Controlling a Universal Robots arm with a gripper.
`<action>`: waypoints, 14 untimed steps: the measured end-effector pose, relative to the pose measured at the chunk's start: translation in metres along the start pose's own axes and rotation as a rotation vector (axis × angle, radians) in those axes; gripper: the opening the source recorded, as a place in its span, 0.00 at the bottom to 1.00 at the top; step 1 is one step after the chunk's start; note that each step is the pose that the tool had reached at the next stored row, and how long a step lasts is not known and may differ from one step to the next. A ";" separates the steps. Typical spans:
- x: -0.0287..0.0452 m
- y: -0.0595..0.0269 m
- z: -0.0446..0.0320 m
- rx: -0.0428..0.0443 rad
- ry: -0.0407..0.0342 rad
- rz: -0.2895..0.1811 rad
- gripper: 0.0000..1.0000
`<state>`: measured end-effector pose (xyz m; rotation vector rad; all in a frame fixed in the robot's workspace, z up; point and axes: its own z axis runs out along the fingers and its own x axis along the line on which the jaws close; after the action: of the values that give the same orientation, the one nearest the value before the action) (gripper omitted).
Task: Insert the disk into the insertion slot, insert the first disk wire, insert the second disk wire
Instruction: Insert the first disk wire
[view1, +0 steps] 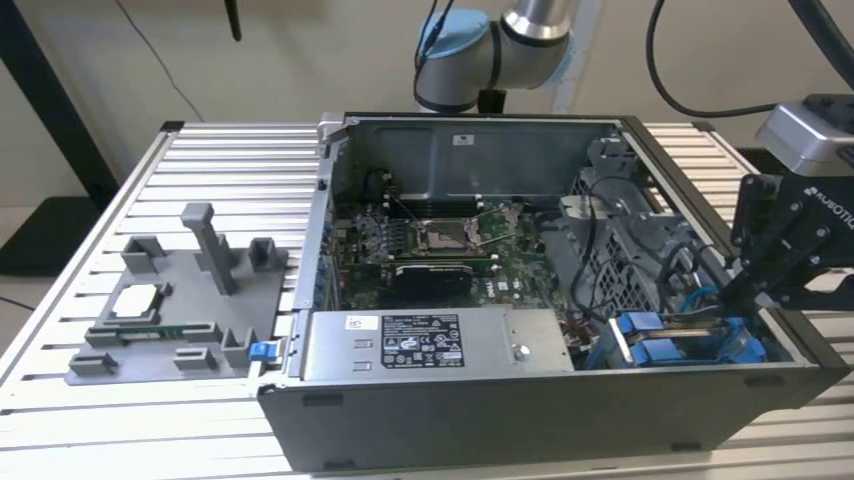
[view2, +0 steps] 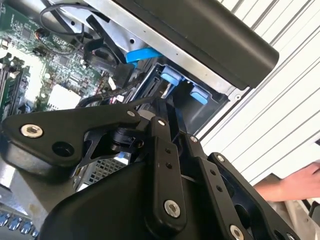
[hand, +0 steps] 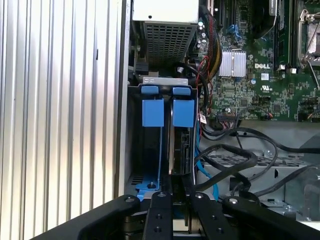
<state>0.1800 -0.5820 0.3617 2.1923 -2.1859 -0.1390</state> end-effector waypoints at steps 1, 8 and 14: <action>-0.0004 0.0000 0.0007 -0.0025 -0.0003 0.000 0.00; -0.0051 -0.0004 0.0049 -0.0063 -0.0047 0.000 0.00; -0.0057 -0.0009 0.0080 -0.0085 -0.0097 -0.001 0.00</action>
<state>0.1802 -0.5761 0.3538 2.1926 -2.1855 -0.1589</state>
